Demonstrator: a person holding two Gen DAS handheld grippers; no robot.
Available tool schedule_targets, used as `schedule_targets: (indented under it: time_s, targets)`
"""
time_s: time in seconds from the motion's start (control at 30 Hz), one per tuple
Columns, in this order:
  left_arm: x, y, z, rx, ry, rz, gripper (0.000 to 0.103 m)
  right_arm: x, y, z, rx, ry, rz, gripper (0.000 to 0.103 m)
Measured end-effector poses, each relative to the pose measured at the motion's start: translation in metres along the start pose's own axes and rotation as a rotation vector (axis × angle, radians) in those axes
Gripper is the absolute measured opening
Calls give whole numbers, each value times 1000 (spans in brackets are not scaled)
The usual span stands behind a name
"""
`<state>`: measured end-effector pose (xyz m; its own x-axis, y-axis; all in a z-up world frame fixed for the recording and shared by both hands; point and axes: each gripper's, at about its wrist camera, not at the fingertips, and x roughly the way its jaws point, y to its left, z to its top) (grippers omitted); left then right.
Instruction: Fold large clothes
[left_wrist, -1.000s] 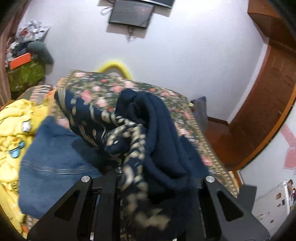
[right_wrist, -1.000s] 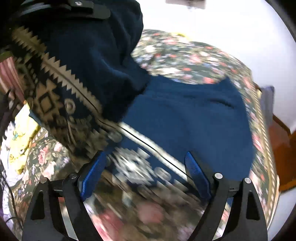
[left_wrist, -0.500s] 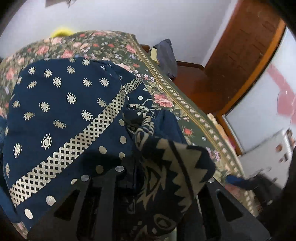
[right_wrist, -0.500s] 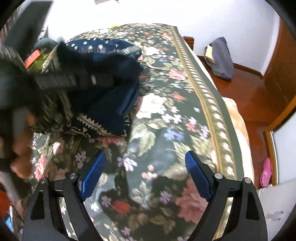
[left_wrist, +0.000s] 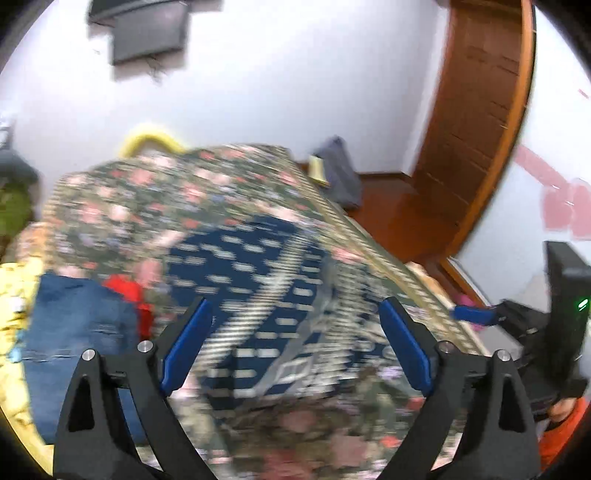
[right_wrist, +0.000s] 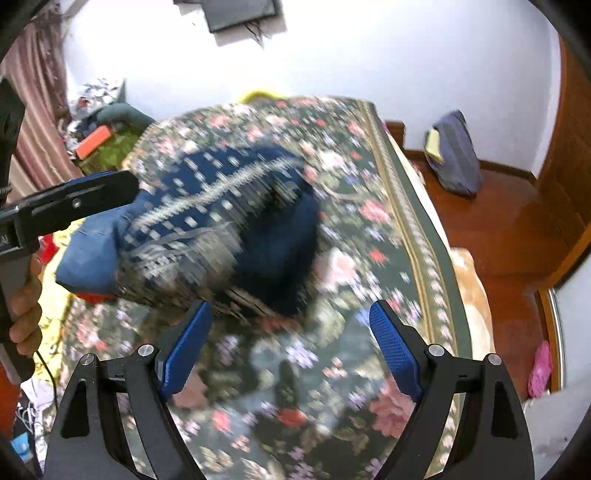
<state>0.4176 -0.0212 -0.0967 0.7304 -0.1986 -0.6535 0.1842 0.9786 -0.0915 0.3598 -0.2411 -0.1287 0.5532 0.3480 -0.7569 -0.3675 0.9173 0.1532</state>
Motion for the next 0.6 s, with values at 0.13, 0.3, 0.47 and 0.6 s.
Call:
schedule_targets:
  time_s: [0.13,0.3,0.47,0.6]
  targets:
    - [11,32,-13,-15,44,100,92,17,13,21,-20,-19,53,86]
    - [46,44,-50,-21,169,122,92,66,12,25,5,55,20,86]
    - [53,42,-82,18,206,120,92,94,-7,3,16,161,-9,85]
    - [44,49,-90,-4,208,96,92,86,-21,-2,41,176,23,86]
